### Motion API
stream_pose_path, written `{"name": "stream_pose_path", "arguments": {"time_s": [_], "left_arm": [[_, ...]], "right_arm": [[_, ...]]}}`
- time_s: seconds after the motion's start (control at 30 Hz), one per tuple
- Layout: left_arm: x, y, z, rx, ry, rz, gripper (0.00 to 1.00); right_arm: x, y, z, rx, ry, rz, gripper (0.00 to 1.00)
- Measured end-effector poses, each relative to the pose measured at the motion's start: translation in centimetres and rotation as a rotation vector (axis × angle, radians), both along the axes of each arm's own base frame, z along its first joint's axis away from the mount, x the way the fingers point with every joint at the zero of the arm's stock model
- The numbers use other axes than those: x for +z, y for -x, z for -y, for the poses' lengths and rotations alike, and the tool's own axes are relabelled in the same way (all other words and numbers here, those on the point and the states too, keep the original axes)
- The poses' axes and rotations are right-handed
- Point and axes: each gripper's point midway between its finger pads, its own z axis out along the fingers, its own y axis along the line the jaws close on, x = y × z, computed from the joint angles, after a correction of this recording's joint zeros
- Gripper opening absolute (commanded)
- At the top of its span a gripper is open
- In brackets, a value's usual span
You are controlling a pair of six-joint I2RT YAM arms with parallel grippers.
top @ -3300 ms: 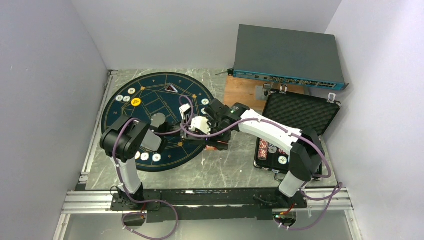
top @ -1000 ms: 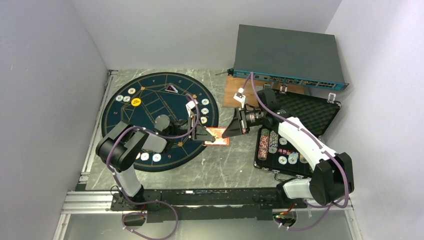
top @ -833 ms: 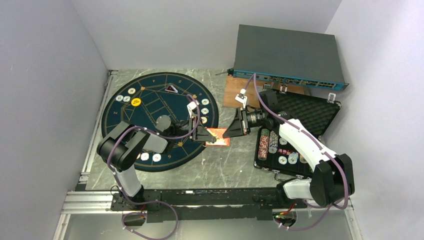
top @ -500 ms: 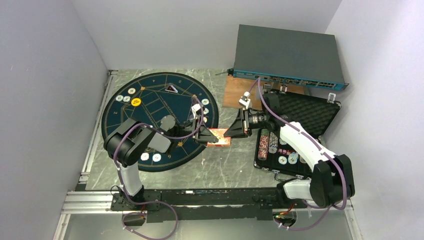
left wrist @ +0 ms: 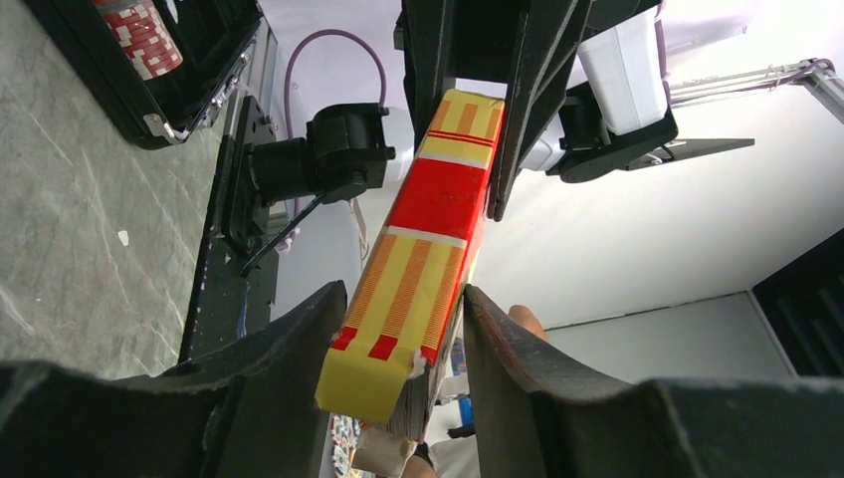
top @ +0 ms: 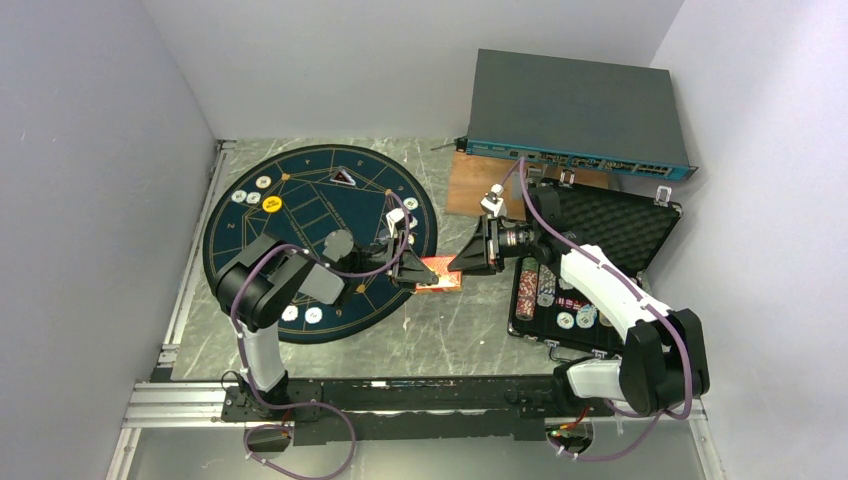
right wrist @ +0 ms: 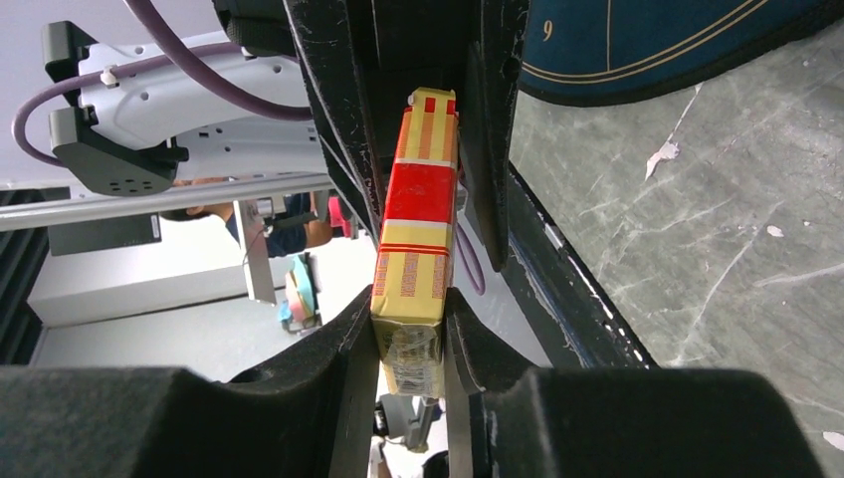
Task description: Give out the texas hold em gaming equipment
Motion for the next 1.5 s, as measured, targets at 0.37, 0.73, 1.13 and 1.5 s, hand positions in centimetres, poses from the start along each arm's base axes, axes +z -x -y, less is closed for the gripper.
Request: {"name": "stream_pose_path", "arguments": {"time_s": [0.37, 0.73, 1.13, 1.5], "left_arm": [[0.0, 0.1, 0.0, -0.006, -0.003, -0.011, 0.52], [0.2, 0.2, 0.1, -0.017, 0.000, -0.002, 0.53], [0.2, 0.3, 0.1, -0.025, -0.003, -0.003, 0.51], [0.2, 0.3, 0.1, -0.027, -0.002, 0.000, 0.52]], "right_arm": [[0.3, -0.2, 0.2, -0.009, -0.009, -0.003, 0.29], [0.5, 0.4, 0.3, 0.009, -0.014, 0.047, 0.36], [0.6, 1.0, 0.3, 0.034, -0.031, 0.023, 0.26], [0.3, 0.8, 0.7, 0.049, -0.013, 0.045, 0.28]]}}
